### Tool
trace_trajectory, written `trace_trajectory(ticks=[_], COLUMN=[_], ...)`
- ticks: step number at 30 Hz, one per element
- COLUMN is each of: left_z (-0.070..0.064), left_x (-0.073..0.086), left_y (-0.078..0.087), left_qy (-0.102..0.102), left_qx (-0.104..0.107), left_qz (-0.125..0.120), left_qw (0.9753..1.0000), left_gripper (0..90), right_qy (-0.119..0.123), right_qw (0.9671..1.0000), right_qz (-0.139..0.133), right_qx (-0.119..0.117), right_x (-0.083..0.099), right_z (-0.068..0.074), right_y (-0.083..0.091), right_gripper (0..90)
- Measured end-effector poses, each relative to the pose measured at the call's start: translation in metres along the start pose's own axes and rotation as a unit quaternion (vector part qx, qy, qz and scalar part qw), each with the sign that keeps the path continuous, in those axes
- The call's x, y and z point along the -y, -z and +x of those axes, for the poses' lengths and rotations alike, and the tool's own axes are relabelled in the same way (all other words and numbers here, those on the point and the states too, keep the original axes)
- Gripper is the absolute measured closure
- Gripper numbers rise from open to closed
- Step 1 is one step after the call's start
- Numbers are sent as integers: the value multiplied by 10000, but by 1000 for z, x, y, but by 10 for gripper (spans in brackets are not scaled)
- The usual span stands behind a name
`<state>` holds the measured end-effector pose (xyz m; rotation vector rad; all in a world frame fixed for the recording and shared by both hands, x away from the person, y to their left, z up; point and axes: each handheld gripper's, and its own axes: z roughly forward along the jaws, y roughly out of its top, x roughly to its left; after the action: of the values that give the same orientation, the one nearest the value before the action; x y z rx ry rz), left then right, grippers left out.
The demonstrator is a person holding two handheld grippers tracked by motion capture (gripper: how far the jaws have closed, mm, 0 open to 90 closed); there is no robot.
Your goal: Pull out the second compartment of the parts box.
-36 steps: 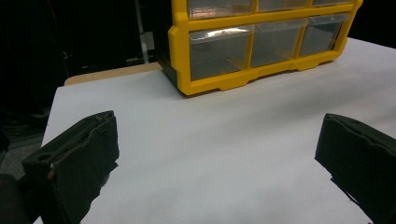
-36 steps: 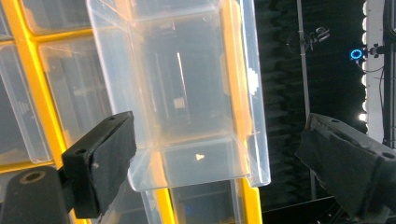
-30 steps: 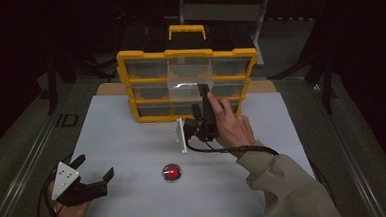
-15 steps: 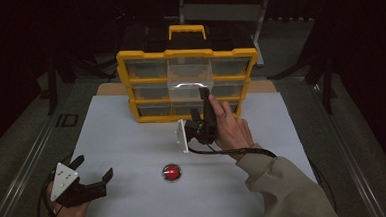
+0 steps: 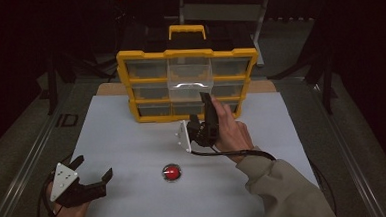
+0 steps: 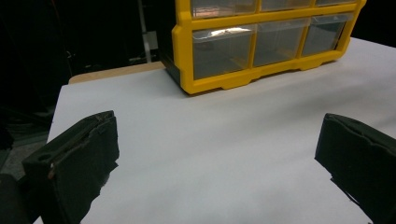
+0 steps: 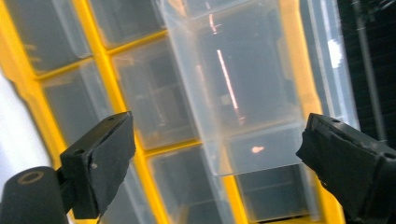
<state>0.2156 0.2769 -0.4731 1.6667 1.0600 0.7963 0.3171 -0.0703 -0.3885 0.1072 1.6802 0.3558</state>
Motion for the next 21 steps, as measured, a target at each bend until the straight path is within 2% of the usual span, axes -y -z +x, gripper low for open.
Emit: trace_trajectory(ticks=[6,7,10,12,17,19,20,21], left_z=[-1,-1,0,0,0,0,0,0], left_x=[0,0,0,0,0,0,0,0], left_y=[-1,-1,0,0,0,0,0,0], left_qy=[10,9,2,-5,-1,-3,1,-1], left_qx=[-4,-5,-6,-7,-8,-14,-13,-15], left_qz=[2,2,10,17,16,18,17,20], left_qw=[10000,10000,10000,10000,10000,10000,10000,10000], left_gripper=[2,2,2,2,2,2,2,2], right_qy=[-323,-465,-615,-696,-963,-1109,-1138,-1225], right_qw=[9985,9966,9931,9914,9842,9798,9787,9757], right_qz=[-9,-26,-34,-52,-34,-26,-27,-13], right_qx=[-444,-684,-1000,-1109,-1486,-1666,-1709,-1818], right_x=[2,4,6,6,8,9,10,11], right_z=[1,0,-1,-1,-2,-2,-2,-2], right_y=[-1,-1,-2,-2,-3,-5,-5,-6], right_gripper=[96,93,91,90,90,90,90,90])
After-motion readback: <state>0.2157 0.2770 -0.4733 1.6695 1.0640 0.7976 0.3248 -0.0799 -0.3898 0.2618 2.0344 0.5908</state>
